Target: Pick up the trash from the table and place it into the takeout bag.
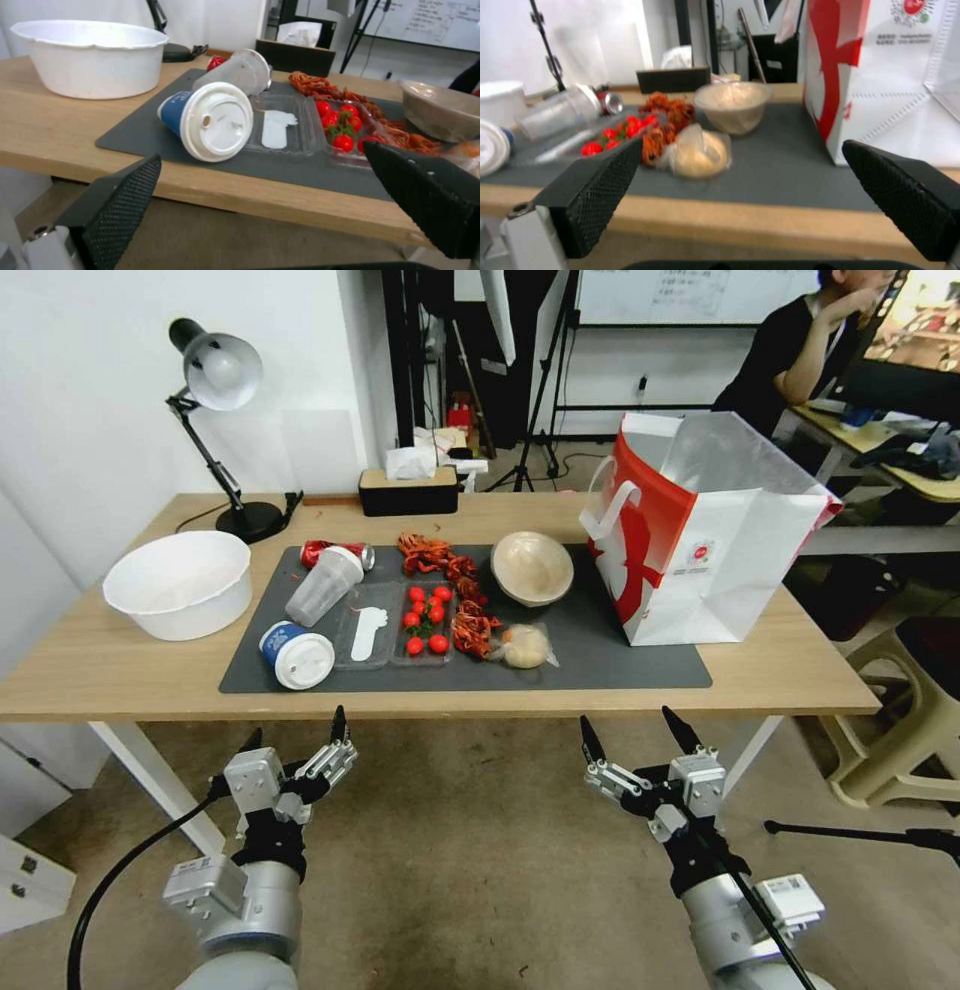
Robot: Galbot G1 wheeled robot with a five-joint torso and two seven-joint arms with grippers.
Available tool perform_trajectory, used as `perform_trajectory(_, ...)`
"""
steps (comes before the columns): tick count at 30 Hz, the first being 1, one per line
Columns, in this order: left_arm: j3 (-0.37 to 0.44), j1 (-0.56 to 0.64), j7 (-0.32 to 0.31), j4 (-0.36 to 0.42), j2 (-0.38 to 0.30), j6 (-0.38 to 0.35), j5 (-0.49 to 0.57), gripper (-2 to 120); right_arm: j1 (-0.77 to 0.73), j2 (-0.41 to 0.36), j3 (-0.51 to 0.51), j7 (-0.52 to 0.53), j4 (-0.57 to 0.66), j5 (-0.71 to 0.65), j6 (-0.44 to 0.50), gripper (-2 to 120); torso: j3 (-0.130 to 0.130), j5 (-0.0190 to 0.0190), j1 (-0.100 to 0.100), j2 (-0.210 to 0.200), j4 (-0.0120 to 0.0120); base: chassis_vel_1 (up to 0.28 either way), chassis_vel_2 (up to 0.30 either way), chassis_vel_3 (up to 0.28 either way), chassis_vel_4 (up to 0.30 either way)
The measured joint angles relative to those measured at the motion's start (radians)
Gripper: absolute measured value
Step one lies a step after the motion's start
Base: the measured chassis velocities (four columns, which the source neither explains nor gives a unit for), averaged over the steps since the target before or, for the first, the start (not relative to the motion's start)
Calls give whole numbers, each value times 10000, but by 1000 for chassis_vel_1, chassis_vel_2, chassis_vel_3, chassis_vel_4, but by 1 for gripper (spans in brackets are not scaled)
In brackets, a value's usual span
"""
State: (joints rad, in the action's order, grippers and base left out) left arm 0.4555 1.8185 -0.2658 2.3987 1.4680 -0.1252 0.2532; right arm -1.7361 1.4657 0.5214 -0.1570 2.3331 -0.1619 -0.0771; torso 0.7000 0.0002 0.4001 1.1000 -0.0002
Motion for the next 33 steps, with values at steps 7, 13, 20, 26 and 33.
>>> perform_trajectory(7, -21, 129, 129, -7, 33, 106, -279, 100, 2178, -2190, -213, 342, -1208, -2196, -460, 100, 1, -1, 1, -1, 3, 0, 0, 0, 0)
perform_trajectory(13, 65, 207, 179, -11, 64, 154, -333, 100, 3938, -3226, -953, 639, -2414, -3076, -692, 100, 0, 1, 0, -1, 1, 0, 0, 0, 0)
perform_trajectory(20, 163, 300, 255, -217, 165, 217, -552, 100, 6589, -3899, -2589, 1083, -3786, -3993, -1392, 100, 0, -3, 1, -1, 5, 0, 0, 0, 0)
perform_trajectory(26, 295, 248, 565, -398, 139, 308, -805, 100, 7633, -3943, -3521, 1411, -4437, -3948, -2334, 100, 0, -2, 1, -1, 2, 0, 0, 0, 0)
perform_trajectory(33, 339, 232, 610, -415, 88, 302, -807, 100, 7871, -3914, -3711, 1482, -4589, -3926, -2668, 100, 0, -3, 1, -1, 2, 0, 0, 0, 0)
